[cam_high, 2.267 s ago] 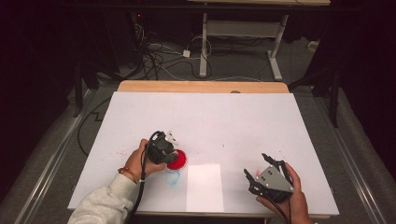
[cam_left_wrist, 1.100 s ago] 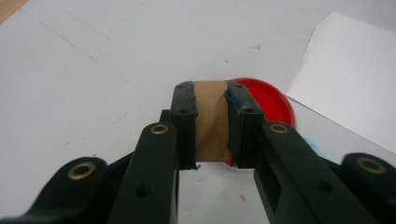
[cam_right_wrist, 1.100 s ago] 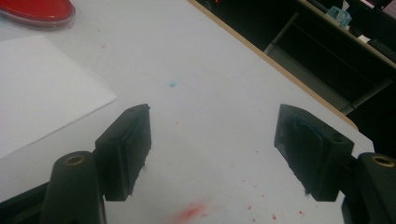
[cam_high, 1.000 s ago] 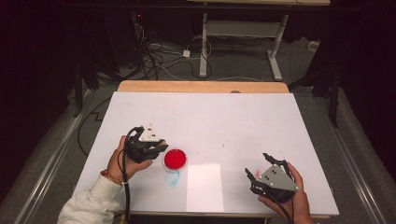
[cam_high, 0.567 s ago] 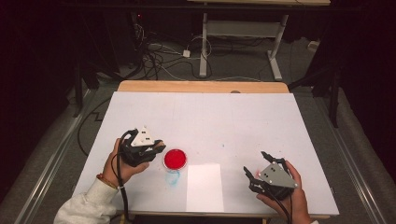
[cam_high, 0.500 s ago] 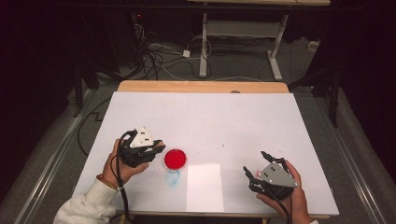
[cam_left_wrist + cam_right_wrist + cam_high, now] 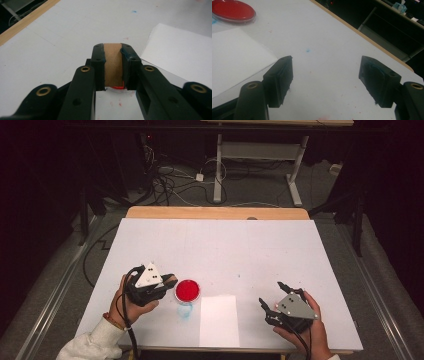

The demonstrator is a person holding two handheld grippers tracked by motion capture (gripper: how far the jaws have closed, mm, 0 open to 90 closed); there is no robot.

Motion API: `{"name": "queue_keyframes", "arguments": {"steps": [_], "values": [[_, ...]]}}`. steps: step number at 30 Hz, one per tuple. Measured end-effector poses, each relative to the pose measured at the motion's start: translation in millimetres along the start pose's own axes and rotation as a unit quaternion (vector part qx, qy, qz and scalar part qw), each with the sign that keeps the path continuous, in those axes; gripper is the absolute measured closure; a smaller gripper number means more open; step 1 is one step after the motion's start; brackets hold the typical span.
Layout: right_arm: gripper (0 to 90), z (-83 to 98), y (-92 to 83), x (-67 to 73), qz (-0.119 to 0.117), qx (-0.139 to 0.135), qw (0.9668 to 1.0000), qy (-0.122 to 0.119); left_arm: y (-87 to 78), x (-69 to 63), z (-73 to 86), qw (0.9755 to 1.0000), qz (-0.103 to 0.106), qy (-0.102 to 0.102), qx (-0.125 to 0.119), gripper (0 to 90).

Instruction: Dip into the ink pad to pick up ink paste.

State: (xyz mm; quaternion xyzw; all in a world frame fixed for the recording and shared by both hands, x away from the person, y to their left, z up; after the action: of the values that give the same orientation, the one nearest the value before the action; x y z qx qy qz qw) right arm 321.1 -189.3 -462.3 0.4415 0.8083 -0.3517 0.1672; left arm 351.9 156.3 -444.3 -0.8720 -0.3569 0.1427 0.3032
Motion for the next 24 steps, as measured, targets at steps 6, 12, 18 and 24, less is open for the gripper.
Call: {"name": "queue_keyframes", "arguments": {"steps": [6,12,18,24], "values": [[28.2,-2.1,2.0,-0.4,-0.001,-0.003,1.0000,0.001,-5.3,-5.3,3.6,0.9999,0.005,0.003,-0.012,73.6],[28.2,-4.5,4.1,1.5,-0.005,-0.005,1.0000,-0.002,-8.0,-12.4,7.5,0.9998,0.014,0.009,-0.008,73.6],[28.3,-5.1,5.6,1.7,-0.007,-0.006,1.0000,-0.003,-8.7,-23.7,7.8,0.9994,0.026,0.022,-0.004,73.5],[28.2,-5.1,4.9,1.7,-0.006,-0.006,1.0000,-0.004,-6.2,-31.4,8.4,0.9991,0.029,0.031,0.002,73.6]]}}
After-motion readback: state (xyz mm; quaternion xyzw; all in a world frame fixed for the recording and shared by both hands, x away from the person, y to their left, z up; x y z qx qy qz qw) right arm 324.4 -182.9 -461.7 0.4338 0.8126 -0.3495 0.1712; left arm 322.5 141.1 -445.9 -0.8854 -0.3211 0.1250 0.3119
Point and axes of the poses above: each handheld gripper's, and its own axes: y roughly forward along the jaws, z roughly out of its underside, x roughly to its left, the point moved 6 cm from there along y, roughly forward along the jaws, and after that the axes turned 14 degrees about -y, right-handed, at the moved point
